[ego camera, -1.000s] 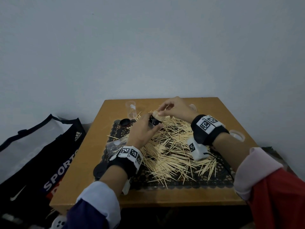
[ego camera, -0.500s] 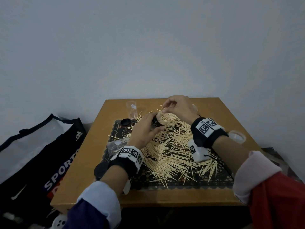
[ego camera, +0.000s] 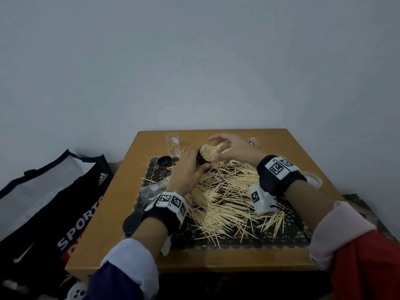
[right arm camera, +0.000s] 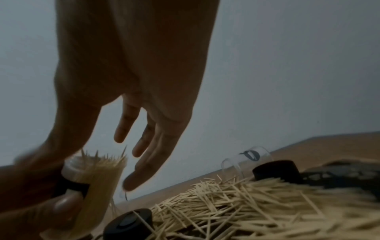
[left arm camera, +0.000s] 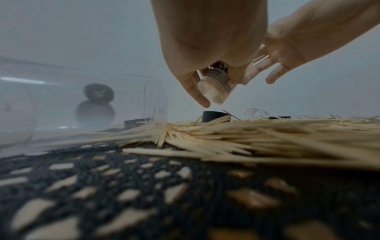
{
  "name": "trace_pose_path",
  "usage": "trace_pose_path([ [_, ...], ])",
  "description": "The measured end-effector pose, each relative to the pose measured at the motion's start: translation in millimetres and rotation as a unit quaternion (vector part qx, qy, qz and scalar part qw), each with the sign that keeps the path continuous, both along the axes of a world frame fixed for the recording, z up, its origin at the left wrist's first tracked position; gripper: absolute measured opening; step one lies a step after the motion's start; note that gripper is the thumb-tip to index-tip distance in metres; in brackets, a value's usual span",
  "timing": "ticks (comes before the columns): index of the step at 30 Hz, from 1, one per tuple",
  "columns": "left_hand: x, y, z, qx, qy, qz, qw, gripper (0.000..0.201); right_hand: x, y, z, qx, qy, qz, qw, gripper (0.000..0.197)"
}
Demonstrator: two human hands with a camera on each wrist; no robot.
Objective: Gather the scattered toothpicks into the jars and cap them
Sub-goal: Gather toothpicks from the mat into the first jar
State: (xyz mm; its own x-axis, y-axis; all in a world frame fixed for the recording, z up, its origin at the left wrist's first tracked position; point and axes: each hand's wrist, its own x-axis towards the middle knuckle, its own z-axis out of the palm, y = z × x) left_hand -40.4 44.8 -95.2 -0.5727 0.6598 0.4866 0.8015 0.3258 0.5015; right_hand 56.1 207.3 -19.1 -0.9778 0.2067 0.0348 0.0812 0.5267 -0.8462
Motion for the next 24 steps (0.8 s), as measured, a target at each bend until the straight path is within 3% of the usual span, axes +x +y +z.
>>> trace_pose_path([
  [3, -1, 0, 0, -0.003, -0.003, -0.001, 1.000, 0.055, 1, 1, 0, 0.033, -0.032, 0.034, 0.998, 0.077],
  [10, -2, 2, -3, -0.007, -0.012, -0.073, 0.997, 0.056, -2, 9, -3, -0.011, -0.032, 0.024, 0.999, 0.059],
  [17, -1, 3, -2, -0.019, 0.013, -0.125, 0.992, 0.057, -1, 13, -4, -0.028, -0.099, 0.027, 0.994, 0.062],
  [24, -4, 1, -6, -0.015, 0.030, -0.069, 0.997, 0.061, 5, 16, -6, -0.080, -0.098, 0.025, 0.992, 0.059],
])
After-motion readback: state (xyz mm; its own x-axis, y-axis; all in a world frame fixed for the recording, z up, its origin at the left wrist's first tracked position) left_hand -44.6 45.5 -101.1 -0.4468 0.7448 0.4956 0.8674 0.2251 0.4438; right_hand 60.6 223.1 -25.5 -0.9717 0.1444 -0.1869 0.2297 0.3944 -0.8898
